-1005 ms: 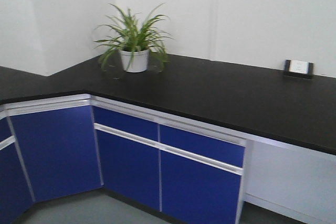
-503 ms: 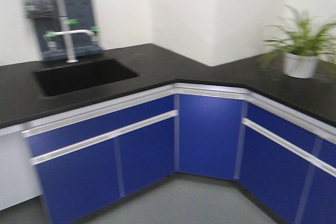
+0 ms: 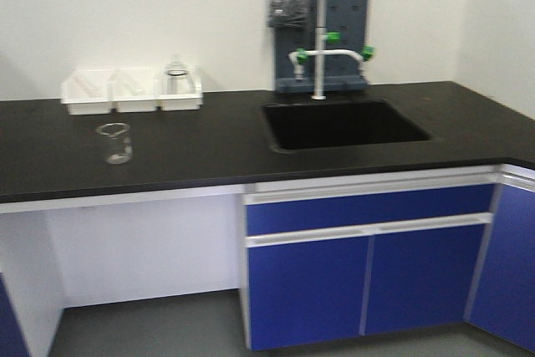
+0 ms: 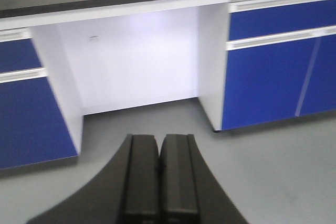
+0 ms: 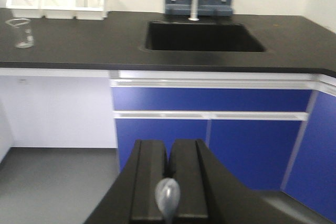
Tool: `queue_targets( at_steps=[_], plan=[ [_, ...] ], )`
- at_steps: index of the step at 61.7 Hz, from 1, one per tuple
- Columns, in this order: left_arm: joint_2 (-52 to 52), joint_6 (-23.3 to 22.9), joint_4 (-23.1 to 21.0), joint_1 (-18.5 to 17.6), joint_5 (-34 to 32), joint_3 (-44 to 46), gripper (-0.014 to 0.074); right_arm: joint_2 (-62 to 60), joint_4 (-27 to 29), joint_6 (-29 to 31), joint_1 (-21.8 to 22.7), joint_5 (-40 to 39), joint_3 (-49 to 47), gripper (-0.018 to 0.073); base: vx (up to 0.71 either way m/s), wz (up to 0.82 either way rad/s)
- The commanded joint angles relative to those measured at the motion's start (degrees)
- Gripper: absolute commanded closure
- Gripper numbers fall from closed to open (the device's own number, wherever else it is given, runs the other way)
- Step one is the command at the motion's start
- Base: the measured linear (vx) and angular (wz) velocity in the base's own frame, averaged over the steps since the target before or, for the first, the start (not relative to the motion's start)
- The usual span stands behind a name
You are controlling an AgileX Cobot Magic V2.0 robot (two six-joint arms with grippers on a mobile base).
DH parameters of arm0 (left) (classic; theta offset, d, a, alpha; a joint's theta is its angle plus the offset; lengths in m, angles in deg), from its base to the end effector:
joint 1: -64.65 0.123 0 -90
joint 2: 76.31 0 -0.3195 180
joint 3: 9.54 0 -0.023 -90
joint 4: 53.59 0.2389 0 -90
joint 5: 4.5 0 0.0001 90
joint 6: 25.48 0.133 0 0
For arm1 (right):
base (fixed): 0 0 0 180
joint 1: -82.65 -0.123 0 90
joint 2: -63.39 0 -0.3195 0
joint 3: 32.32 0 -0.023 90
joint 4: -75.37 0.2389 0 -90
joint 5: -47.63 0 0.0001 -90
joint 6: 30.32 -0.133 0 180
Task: Grab transparent chemical and place on left bench
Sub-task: 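Turn and drive the base past the sink toward the bench with white trays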
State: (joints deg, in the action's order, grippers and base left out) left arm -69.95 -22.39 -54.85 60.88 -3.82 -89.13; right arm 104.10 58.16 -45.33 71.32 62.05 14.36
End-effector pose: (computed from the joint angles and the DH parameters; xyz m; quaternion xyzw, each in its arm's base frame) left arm 0.0518 -0.0035 0.2059 0.0336 0.6852 -0.0124 0.7275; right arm 0.1250 0.0150 0.3394 -0.0643 0.7698 0.0249 0.6345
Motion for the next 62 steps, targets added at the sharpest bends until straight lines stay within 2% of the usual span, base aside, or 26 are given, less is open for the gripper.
queue_targets(
  at_steps=[1,31,62],
  plan=[
    [-1.1,-0.4,0.0,-0.1,-4.5,-0.9,0.0600,0.0,-0.6,0.2,0.1,-4.5,-1.7,0.0564,0.20,0.60],
    [-1.1,-0.4,0.0,-0.1,-4.5,-0.9,0.0600,0.0,-0.6,0.2,0.1,-4.5,-1.7,0.0564,0.26,0.62],
    [-1.1,-0.4,0.0,-0.1,-4.5,-0.9,0.0600,0.0,-0.6,0.2,0.1,-4.5,-1.7,0.0564,0.38,0.51]
  ],
)
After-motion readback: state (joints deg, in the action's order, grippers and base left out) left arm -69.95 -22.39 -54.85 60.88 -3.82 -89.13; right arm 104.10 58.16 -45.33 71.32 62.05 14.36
